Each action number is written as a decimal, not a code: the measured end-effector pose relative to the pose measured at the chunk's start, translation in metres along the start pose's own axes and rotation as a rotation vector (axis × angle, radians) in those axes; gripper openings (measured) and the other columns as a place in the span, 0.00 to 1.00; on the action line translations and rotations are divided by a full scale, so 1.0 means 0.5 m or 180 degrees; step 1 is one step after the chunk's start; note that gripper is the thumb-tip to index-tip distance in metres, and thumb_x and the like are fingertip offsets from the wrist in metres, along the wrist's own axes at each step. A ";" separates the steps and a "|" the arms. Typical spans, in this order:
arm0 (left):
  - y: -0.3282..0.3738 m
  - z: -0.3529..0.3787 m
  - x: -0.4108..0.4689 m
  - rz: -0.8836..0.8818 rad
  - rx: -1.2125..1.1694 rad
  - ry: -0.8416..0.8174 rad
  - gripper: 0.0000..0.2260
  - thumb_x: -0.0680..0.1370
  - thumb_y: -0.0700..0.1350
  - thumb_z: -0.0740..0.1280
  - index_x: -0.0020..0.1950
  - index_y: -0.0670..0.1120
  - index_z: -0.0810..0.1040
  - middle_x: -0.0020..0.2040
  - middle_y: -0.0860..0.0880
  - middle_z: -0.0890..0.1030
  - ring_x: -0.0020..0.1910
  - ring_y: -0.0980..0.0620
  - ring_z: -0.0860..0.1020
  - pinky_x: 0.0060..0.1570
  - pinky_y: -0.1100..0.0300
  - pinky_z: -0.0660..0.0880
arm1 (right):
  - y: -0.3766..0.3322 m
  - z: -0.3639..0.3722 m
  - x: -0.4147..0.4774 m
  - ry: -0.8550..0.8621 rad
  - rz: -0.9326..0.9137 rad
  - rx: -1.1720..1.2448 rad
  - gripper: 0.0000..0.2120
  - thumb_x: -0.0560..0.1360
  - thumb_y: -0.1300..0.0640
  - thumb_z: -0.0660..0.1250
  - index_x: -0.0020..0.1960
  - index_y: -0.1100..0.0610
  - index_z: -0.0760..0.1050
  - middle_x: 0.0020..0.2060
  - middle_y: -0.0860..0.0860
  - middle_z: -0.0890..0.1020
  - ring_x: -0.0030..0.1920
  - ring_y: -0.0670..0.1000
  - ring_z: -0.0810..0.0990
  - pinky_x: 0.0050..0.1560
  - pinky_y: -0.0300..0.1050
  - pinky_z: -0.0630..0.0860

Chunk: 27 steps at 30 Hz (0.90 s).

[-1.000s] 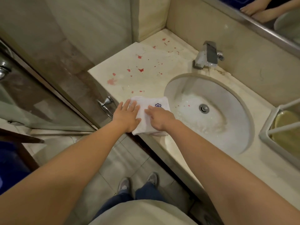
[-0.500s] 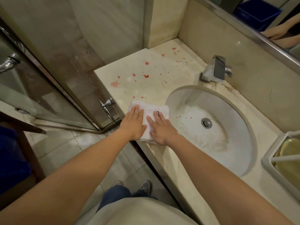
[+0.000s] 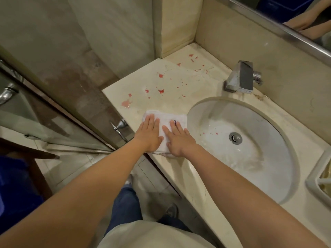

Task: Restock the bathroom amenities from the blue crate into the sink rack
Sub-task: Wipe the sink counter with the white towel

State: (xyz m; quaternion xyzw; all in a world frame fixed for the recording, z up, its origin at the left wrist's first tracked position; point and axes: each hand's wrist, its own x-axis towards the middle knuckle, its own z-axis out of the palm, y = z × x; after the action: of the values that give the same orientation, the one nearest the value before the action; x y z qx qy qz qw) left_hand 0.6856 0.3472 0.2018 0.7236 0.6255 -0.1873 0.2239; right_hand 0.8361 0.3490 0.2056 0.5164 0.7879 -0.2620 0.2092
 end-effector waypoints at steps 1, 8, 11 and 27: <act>-0.004 -0.006 0.010 0.0038 0.0023 -0.0011 0.33 0.84 0.56 0.49 0.78 0.39 0.34 0.77 0.38 0.33 0.77 0.42 0.35 0.76 0.51 0.39 | 0.000 -0.004 0.006 0.0010 0.0026 0.0024 0.32 0.83 0.51 0.51 0.79 0.48 0.34 0.77 0.52 0.31 0.77 0.53 0.32 0.77 0.54 0.39; -0.048 -0.057 0.086 0.0411 0.0254 -0.0092 0.34 0.84 0.56 0.49 0.77 0.40 0.33 0.77 0.39 0.32 0.77 0.42 0.34 0.76 0.50 0.39 | -0.011 -0.036 0.056 0.0095 0.0383 0.0251 0.32 0.83 0.50 0.50 0.79 0.48 0.34 0.77 0.51 0.31 0.77 0.52 0.31 0.77 0.53 0.38; -0.065 -0.082 0.120 0.0654 0.0408 -0.0112 0.34 0.84 0.56 0.48 0.77 0.40 0.33 0.77 0.39 0.32 0.77 0.42 0.33 0.75 0.51 0.38 | -0.025 -0.051 0.075 0.0118 0.0629 0.0419 0.32 0.83 0.50 0.50 0.79 0.47 0.34 0.77 0.51 0.31 0.77 0.52 0.31 0.76 0.53 0.38; -0.113 -0.176 0.251 0.1780 0.1062 -0.0280 0.33 0.84 0.56 0.48 0.77 0.40 0.33 0.77 0.40 0.31 0.77 0.43 0.32 0.76 0.50 0.37 | -0.103 -0.098 0.146 0.0348 0.1831 0.1318 0.35 0.82 0.50 0.53 0.79 0.49 0.33 0.77 0.53 0.30 0.77 0.53 0.30 0.77 0.53 0.36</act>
State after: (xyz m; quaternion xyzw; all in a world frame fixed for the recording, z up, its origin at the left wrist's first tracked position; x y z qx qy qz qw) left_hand 0.6472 0.5061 0.2007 0.8852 0.3529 -0.2495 0.1719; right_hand 0.7579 0.4144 0.2100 0.7618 0.5506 -0.3185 0.1229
